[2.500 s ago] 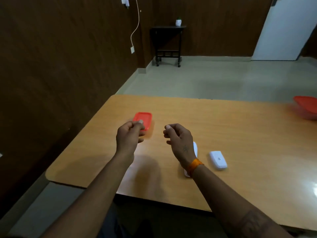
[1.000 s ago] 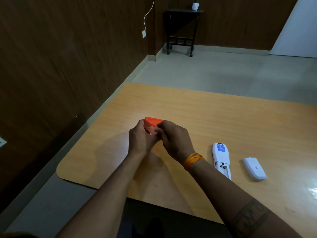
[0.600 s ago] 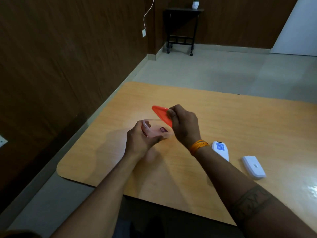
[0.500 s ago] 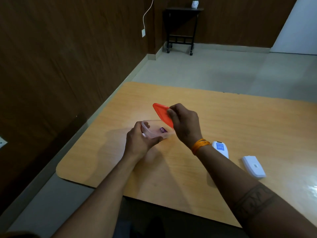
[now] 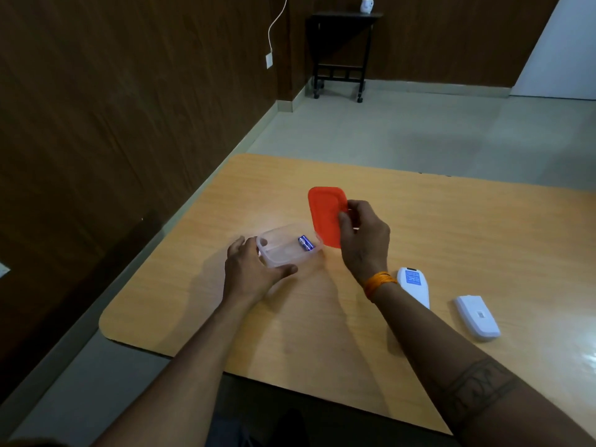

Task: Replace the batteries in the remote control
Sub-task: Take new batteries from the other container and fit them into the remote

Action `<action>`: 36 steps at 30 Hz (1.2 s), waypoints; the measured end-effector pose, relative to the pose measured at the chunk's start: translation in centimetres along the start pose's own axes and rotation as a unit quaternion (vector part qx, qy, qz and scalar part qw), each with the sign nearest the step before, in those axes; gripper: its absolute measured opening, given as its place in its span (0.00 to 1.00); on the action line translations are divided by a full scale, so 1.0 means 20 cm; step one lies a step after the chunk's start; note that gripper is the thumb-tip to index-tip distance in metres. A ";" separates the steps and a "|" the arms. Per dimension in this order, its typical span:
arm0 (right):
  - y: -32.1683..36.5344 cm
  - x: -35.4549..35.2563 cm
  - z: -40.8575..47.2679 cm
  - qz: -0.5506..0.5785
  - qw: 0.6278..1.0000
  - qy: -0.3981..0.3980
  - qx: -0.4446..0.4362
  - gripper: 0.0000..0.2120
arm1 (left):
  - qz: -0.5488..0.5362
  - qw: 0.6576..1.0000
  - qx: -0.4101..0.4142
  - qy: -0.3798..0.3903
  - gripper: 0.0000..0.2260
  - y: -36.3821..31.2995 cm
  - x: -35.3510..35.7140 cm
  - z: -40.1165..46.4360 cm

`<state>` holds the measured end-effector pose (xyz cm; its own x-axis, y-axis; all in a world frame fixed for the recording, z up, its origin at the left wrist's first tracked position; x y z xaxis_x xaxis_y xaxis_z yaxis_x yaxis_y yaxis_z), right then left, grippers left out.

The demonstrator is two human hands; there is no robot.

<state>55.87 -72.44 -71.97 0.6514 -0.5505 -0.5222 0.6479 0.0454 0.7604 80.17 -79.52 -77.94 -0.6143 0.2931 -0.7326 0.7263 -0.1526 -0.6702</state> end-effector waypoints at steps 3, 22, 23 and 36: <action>-0.07 -0.08 0.00 0.024 0.998 -0.014 0.053 0.14 | 0.012 1.000 -0.020 0.003 0.46 0.02 0.01 0.00; -0.20 0.07 -0.09 -0.228 0.942 0.189 0.155 0.17 | 0.150 0.981 -0.085 0.087 0.57 0.09 -0.06 -0.05; -0.18 0.07 -0.09 -0.248 0.941 0.188 0.137 0.17 | 0.152 0.980 -0.085 0.093 0.58 0.09 -0.06 -0.05; 0.29 0.51 0.10 -0.329 0.887 0.324 0.026 0.12 | 0.182 0.972 -0.092 0.117 0.60 0.10 -0.04 -0.01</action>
<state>65.54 -79.45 -72.09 0.2396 0.1510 -0.9591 0.9638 -0.1558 0.2163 82.22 -79.84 -78.58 -0.2355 0.4620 -0.8550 0.9384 -0.1209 -0.3238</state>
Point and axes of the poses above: each hand's wrist, its own z-axis towards the middle knuckle, its own x-axis out of the palm, y = z × x, the point moved 8 cm from there along z, towards the middle knuckle, and after that the axes turned 14 degrees about y, right-handed, at the moved point
